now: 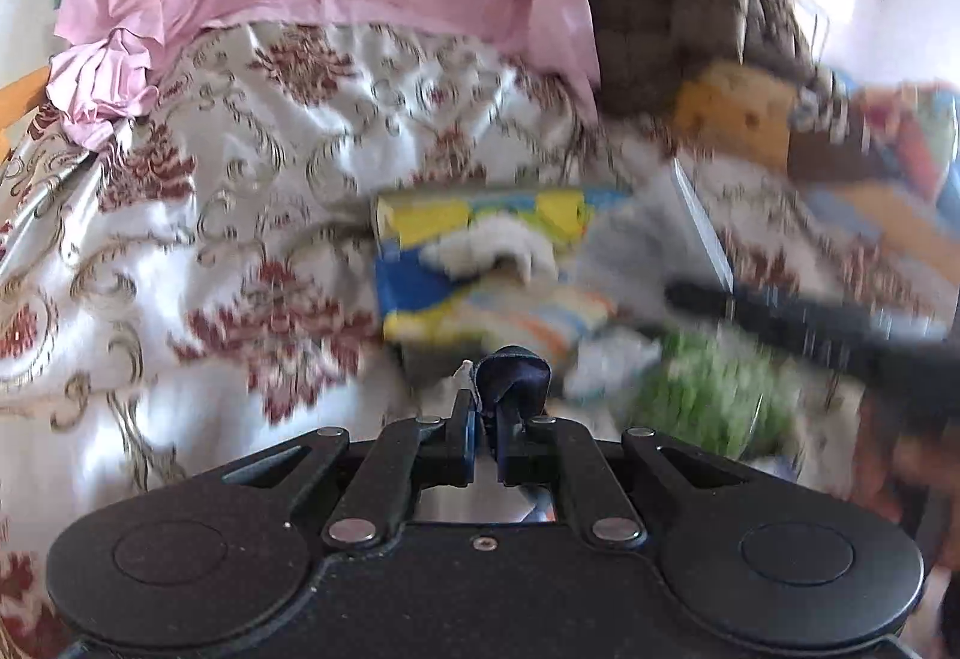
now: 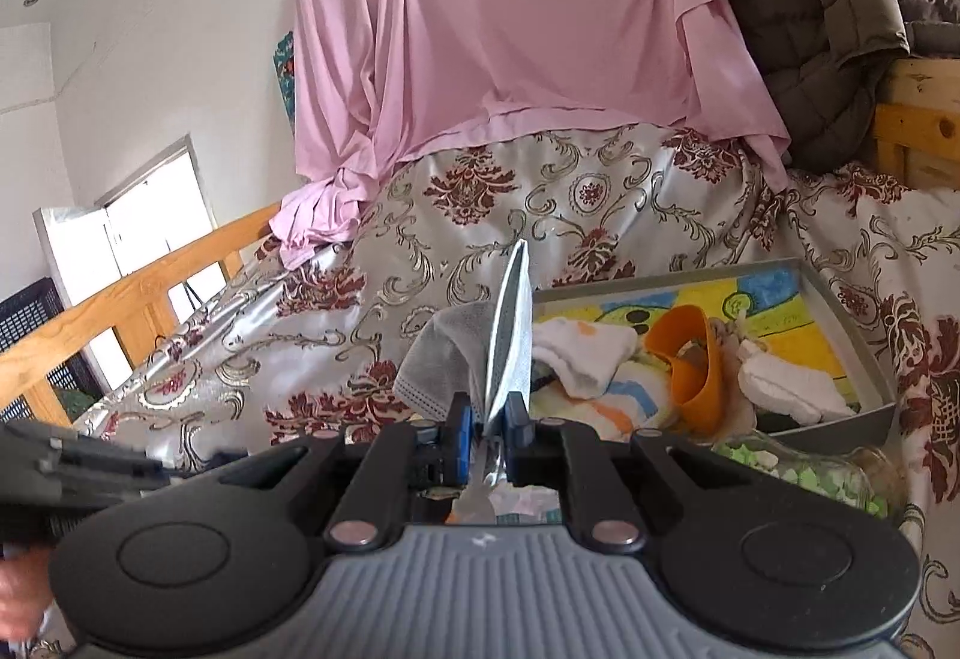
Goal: Organize soft objects
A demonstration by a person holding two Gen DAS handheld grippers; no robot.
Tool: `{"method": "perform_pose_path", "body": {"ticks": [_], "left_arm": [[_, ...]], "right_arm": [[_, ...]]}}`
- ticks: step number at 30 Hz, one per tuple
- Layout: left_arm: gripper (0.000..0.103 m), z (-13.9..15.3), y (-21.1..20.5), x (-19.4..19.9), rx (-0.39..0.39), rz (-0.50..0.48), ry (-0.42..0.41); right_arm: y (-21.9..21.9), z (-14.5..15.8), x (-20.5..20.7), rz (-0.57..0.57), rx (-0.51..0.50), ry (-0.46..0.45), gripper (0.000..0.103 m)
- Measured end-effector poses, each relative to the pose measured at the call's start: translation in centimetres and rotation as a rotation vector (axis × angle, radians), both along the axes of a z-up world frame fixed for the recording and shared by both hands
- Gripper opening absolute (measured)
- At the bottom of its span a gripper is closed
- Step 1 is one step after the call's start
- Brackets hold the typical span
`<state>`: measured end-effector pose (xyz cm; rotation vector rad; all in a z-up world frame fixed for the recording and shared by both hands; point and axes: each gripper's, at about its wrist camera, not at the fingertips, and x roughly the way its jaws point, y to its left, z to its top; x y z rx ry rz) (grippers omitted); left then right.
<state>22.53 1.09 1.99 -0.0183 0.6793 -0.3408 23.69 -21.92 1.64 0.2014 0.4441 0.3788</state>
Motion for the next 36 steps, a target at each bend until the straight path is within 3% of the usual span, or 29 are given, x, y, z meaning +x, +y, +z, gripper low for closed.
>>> {"method": "perform_pose_path", "body": {"ticks": [18,20,24,29,31,33,36], "left_arm": [[0.017,-2.1,-5.4,0.0,0.184,-0.167,-0.043],[0.028,-2.5,-6.2,0.3,0.209,-0.192,-0.040],[0.038,-3.2,-7.6,0.6,0.276,-0.234,-0.057],[0.059,-3.5,-9.3,1.0,0.365,-0.325,-0.087],[0.060,-3.7,-9.7,1.6,0.386,-0.355,-0.073],[0.062,-3.8,-9.5,2.4,0.379,-0.349,-0.042],[0.065,-3.7,-8.6,4.1,0.310,-0.298,0.021]], "right_arm": [[-1.3,0.0,0.0,-0.028,0.023,0.004,0.012],[-1.4,0.0,0.1,-0.032,0.014,0.001,0.012],[-2.1,0.3,0.4,-0.054,0.016,-0.010,0.012],[-3.7,0.2,1.4,-0.085,0.042,-0.029,0.012],[-4.4,-0.1,2.1,-0.097,0.058,-0.026,0.012],[-5.2,-0.5,2.9,-0.114,0.079,-0.016,0.012],[-5.9,-0.8,3.7,-0.124,0.098,-0.014,0.012]]}}
